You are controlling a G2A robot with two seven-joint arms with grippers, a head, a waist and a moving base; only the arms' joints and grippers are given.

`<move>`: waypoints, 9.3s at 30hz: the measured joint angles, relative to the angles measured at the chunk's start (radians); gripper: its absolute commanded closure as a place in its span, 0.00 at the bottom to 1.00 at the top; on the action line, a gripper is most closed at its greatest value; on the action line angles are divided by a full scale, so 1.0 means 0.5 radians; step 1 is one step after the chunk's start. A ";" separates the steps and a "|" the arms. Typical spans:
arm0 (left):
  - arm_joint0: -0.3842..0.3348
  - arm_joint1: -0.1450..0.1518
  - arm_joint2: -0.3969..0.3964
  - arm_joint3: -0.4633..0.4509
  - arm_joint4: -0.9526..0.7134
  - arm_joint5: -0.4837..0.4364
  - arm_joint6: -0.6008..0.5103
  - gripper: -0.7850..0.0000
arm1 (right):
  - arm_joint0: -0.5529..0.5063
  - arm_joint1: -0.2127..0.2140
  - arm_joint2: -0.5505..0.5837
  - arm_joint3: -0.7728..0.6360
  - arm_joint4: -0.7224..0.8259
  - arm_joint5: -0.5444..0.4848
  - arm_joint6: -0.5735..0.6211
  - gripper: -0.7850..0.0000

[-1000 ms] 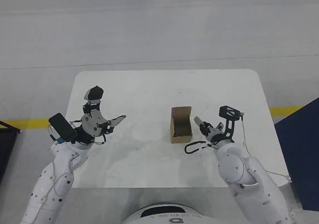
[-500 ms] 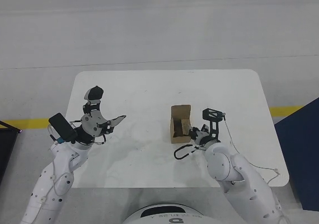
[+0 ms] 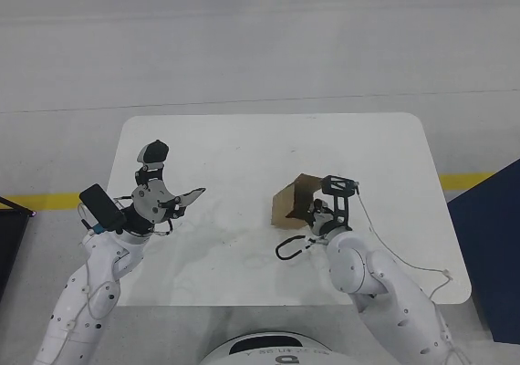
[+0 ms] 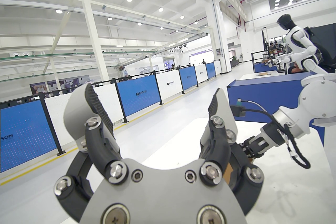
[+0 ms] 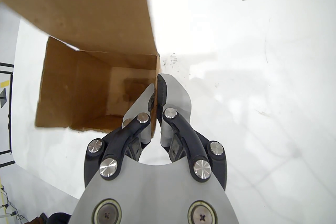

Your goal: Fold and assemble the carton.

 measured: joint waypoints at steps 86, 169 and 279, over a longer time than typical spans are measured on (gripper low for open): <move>-1.300 -0.164 1.128 0.709 -1.362 -0.121 -3.245 0.00 | -0.440 -0.124 0.287 0.285 1.304 -1.352 -1.237 0.00; -1.684 -0.383 1.491 1.335 -1.524 -0.553 -2.965 0.55 | -0.041 -0.244 0.231 0.653 1.678 -1.365 -1.290 0.00; -0.840 0.071 0.813 0.582 -0.375 -0.748 -2.274 0.00 | -0.124 -0.195 0.045 0.156 0.556 -0.657 -0.641 0.55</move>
